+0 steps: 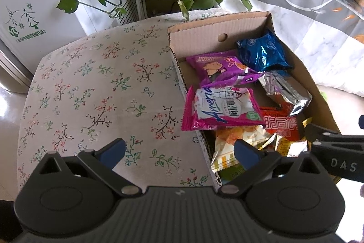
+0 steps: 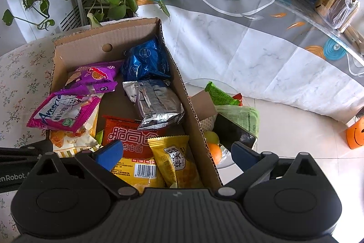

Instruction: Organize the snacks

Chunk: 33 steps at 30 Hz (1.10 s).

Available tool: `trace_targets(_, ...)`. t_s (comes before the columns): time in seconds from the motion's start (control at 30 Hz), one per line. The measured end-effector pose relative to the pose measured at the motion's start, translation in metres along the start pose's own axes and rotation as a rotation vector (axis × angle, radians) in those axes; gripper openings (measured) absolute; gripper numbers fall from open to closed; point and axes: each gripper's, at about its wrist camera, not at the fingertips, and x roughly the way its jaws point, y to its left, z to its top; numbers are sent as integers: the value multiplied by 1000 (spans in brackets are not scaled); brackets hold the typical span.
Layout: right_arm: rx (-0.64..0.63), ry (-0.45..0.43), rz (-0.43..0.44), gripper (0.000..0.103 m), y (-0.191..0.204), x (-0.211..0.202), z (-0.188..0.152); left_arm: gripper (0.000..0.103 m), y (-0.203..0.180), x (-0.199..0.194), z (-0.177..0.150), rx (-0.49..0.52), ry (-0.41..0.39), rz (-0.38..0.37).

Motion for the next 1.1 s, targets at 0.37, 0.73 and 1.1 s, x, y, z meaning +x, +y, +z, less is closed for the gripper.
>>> trace_targets(0.37, -1, -1, -12, 103, 6, -3, -5, 101, 0, -8, -3, 53, -32, 9)
trace_targets(0.73, 45, 0, -18, 103, 8, -10, -19, 101, 0, -17, -13, 87, -47, 7)
trace_targets(1.1, 140, -43, 26, 103, 15, -31, -41, 101, 19, -38, -27, 115, -82, -24)
